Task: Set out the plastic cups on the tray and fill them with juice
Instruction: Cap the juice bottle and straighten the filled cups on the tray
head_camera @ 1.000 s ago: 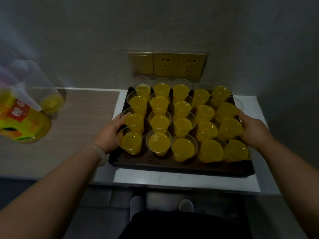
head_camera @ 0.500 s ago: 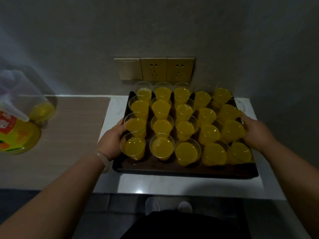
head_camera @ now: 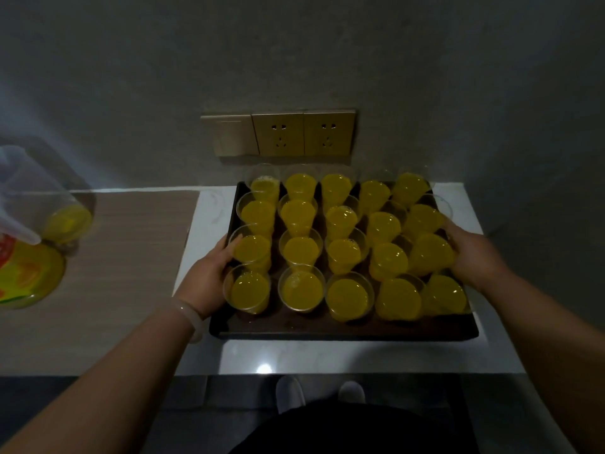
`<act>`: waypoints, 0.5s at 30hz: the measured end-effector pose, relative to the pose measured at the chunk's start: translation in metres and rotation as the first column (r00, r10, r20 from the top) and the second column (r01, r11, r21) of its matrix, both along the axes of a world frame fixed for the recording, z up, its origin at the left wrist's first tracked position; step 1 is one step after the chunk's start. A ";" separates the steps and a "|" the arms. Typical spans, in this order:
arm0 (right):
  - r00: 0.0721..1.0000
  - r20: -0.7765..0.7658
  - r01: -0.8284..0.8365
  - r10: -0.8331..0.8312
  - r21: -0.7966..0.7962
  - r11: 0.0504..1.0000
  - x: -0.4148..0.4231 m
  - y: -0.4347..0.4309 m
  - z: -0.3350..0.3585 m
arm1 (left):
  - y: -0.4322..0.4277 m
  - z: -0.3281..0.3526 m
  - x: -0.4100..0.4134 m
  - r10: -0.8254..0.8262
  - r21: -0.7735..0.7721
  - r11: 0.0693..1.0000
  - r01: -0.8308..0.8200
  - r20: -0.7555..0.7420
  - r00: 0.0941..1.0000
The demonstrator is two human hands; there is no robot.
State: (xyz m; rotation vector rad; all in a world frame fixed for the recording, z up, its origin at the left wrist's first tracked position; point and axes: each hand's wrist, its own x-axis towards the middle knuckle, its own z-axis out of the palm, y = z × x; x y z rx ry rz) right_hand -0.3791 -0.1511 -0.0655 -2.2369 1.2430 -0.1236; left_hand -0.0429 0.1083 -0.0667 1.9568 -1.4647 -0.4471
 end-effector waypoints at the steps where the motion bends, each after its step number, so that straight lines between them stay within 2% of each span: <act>1: 1.000 -0.004 -0.001 0.001 0.004 1.000 0.001 0.001 0.001 | 0.001 0.000 -0.001 0.016 -0.003 1.000 -0.016 -0.008 1.000; 5: 0.999 -0.045 -0.009 0.010 0.021 1.000 0.005 0.004 0.004 | 0.003 -0.003 -0.001 0.093 0.017 0.996 -0.092 -0.086 0.992; 8: 0.998 -0.060 -0.028 0.029 0.015 0.999 0.009 0.004 0.005 | 0.004 -0.009 0.006 0.124 0.132 0.983 -0.131 0.056 0.991; 11: 0.996 -0.084 -0.031 0.033 0.026 0.999 0.010 0.001 0.004 | 0.009 -0.003 0.010 0.096 0.114 0.989 -0.090 -0.050 0.994; 15: 0.998 -0.062 -0.010 0.013 0.058 0.998 0.010 -0.001 0.004 | 0.011 -0.001 0.019 0.165 0.189 0.970 -0.155 -0.040 0.985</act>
